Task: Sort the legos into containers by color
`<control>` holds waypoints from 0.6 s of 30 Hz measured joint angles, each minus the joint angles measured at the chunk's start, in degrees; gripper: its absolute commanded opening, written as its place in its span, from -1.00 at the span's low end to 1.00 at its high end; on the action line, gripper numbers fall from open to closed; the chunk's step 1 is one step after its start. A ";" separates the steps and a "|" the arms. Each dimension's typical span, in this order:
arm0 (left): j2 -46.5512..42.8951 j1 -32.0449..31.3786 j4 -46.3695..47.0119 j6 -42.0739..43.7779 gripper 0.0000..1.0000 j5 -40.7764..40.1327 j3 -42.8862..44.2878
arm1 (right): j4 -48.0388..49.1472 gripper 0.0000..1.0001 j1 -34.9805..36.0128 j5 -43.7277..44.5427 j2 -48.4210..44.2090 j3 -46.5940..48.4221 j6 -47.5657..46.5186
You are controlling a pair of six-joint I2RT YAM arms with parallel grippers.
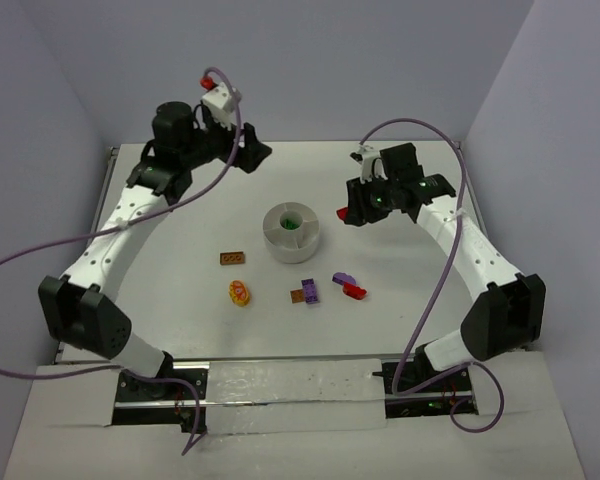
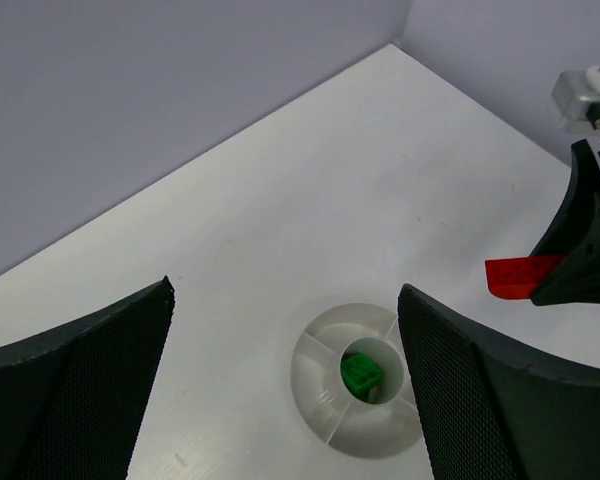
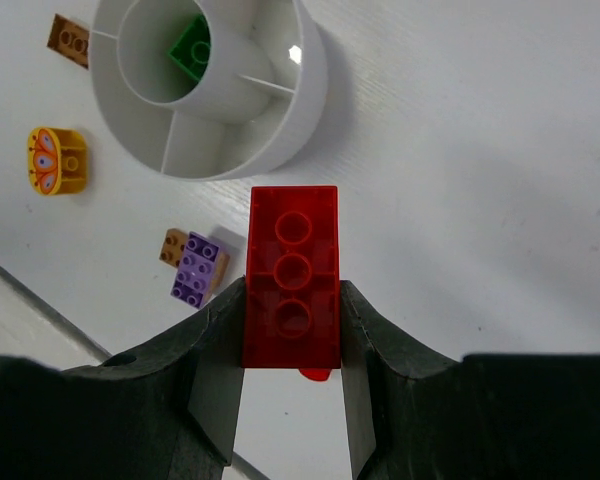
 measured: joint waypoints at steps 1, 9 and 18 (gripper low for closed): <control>-1.76 1.34 -1.35 0.03 0.99 0.25 -0.27 | -0.09 -1.00 0.86 0.37 0.86 0.83 -0.12; -11.41 7.44 -8.16 0.63 0.99 2.13 -8.15 | -6.13 -1.00 9.41 5.68 11.19 10.76 -2.74; -11.78 8.43 -11.96 2.28 0.99 4.86 -12.55 | -14.66 -1.00 12.41 9.37 19.53 22.80 -6.92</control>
